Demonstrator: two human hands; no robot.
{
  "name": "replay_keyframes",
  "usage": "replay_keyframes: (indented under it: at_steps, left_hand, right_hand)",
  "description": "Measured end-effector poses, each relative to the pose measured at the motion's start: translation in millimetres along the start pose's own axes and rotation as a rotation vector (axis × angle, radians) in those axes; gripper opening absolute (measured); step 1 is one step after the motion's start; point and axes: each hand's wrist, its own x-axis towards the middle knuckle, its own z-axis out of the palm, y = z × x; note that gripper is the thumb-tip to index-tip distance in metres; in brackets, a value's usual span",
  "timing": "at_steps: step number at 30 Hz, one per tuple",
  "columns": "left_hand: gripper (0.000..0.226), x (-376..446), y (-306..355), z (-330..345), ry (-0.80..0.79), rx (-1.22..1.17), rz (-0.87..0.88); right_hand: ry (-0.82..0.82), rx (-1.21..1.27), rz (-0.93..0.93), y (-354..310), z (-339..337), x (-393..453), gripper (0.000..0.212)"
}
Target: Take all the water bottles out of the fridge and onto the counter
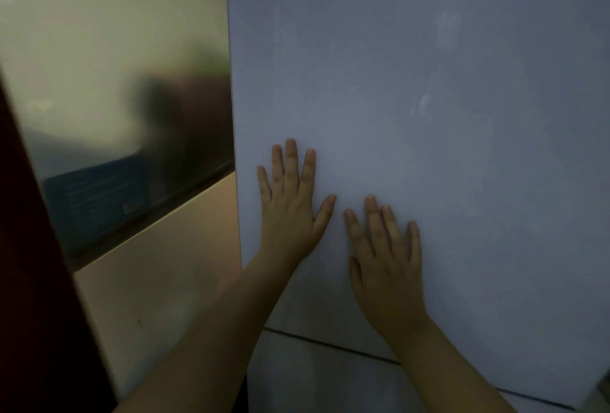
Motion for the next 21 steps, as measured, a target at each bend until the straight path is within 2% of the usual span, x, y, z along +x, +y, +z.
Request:
replay_keyframes:
  at_steps: [8,11,16,19,21]
  left_hand:
    - [0.074,-0.5,-0.2,1.6,-0.006,-0.004,0.019]
    - [0.073,-0.9,0.6,-0.9,-0.016,0.005,0.024]
    - [0.069,-2.4,10.0,-21.6,-0.13,0.021,-0.02]
    - [0.069,-5.8,16.1,-45.9,-0.247,0.054,-0.028]
    - [0.069,-13.3,22.7,-61.9,-0.262,0.057,-0.039]
  right_hand:
    - [-0.046,-0.027,0.012,-0.5,-8.0,0.2,0.072]
    - [-0.109,-0.029,0.022,-3.0,-14.4,1.6,0.075]
    - [-0.263,0.045,0.057,-7.1,-36.8,4.2,0.076]
    - [-0.306,0.136,0.114,-7.6,-58.5,6.4,0.072]
    - [-0.304,0.146,0.146,-7.1,-74.7,4.1,0.071]
